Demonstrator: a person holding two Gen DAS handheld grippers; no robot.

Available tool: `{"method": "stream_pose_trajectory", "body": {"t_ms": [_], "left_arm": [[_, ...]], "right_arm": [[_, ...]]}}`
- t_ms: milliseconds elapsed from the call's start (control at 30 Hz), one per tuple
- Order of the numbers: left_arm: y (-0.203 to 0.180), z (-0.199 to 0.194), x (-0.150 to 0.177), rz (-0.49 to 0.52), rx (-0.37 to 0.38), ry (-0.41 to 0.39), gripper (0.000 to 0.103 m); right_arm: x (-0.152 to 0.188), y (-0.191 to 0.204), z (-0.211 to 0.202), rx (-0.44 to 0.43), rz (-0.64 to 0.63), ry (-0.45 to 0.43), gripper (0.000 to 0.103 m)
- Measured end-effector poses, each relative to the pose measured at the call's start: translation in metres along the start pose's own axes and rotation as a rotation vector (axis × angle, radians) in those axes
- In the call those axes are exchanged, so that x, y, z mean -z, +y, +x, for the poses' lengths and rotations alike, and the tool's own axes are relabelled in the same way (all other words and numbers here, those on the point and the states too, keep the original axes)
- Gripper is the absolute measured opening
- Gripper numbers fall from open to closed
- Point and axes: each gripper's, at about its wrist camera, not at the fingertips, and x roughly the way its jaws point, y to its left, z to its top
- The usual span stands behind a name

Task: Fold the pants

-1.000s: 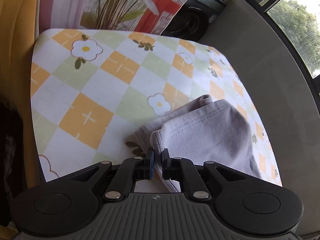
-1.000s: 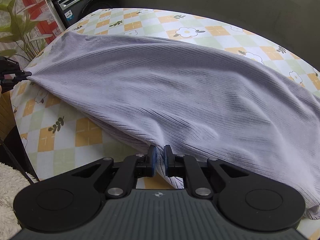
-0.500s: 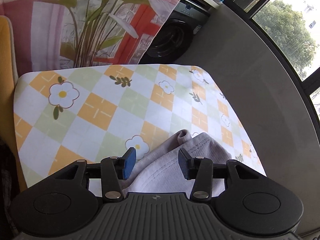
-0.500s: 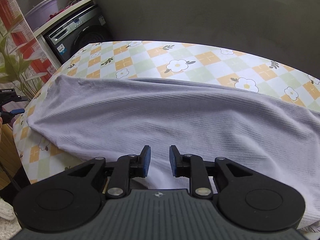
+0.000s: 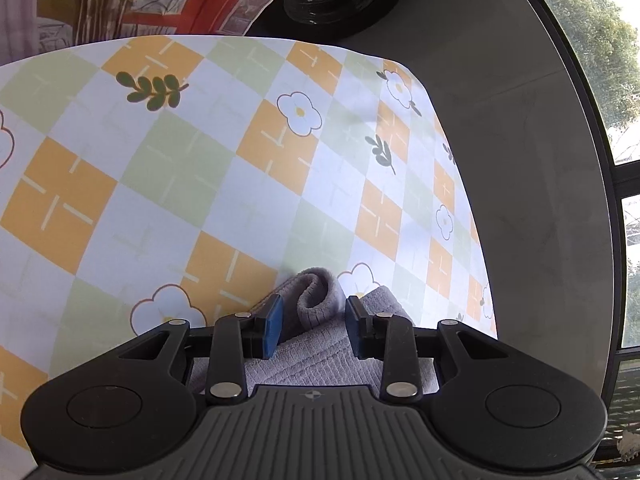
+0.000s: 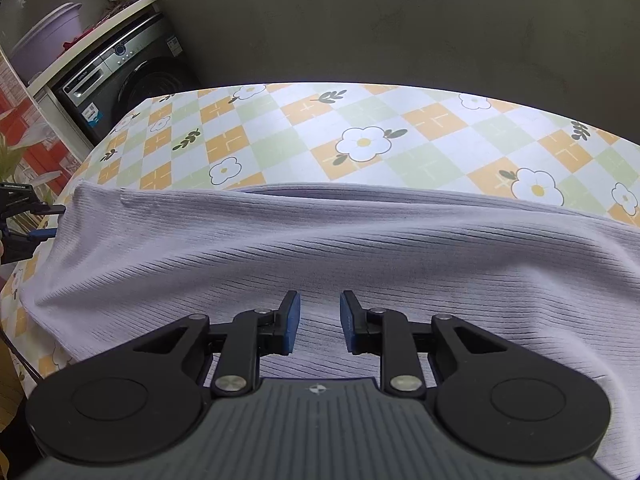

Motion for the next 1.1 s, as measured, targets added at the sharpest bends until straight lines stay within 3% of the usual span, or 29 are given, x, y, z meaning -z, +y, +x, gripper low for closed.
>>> {"method": "stream_pose_trajectory", "body": {"t_ms": [33, 67, 100, 200, 400, 500, 600, 767, 867, 933, 1000, 1100], "left_arm": [[0.001, 0.002, -0.002, -0.008, 0.009, -0.007, 0.033], [0.001, 0.002, -0.003, -0.013, 0.024, -0.016, 0.015], [0.0, 0.002, -0.004, -0.02, 0.034, -0.024, 0.008], [-0.004, 0.002, -0.011, -0.036, 0.085, -0.037, 0.008], [-0.011, 0.017, -0.018, -0.045, 0.085, -0.046, 0.008], [-0.005, 0.02, -0.022, -0.123, 0.122, -0.075, 0.001], [-0.002, 0.023, -0.03, -0.181, 0.13, -0.1, 0.001], [-0.014, 0.019, -0.032, -0.096, 0.13, -0.049, 0.001], [-0.018, 0.009, -0.023, 0.005, 0.101, -0.029, 0.008], [-0.021, 0.008, -0.017, 0.046, 0.097, -0.008, 0.02], [-0.028, 0.006, -0.013, 0.105, 0.101, -0.016, 0.044], [-0.048, 0.012, -0.008, 0.212, 0.066, -0.033, 0.05]], "right_arm": [[0.001, -0.001, 0.002, 0.006, 0.004, 0.007, 0.024], [0.003, -0.003, 0.003, 0.011, 0.009, 0.012, 0.024], [0.004, -0.004, 0.004, 0.017, 0.014, 0.017, 0.024], [0.008, -0.009, 0.006, 0.029, 0.029, 0.029, 0.024], [0.015, -0.015, 0.006, 0.032, 0.047, 0.034, 0.024], [0.015, -0.015, 0.006, 0.032, 0.04, 0.037, 0.024], [0.016, -0.013, 0.008, 0.032, 0.033, 0.038, 0.024], [0.016, -0.014, 0.008, 0.027, 0.027, 0.032, 0.024], [0.017, -0.014, 0.008, 0.023, 0.028, 0.027, 0.024], [0.017, -0.014, 0.008, 0.021, 0.024, 0.029, 0.024], [0.016, -0.014, 0.009, 0.02, 0.021, 0.031, 0.024], [0.015, -0.014, 0.009, 0.019, 0.024, 0.032, 0.024]]}}
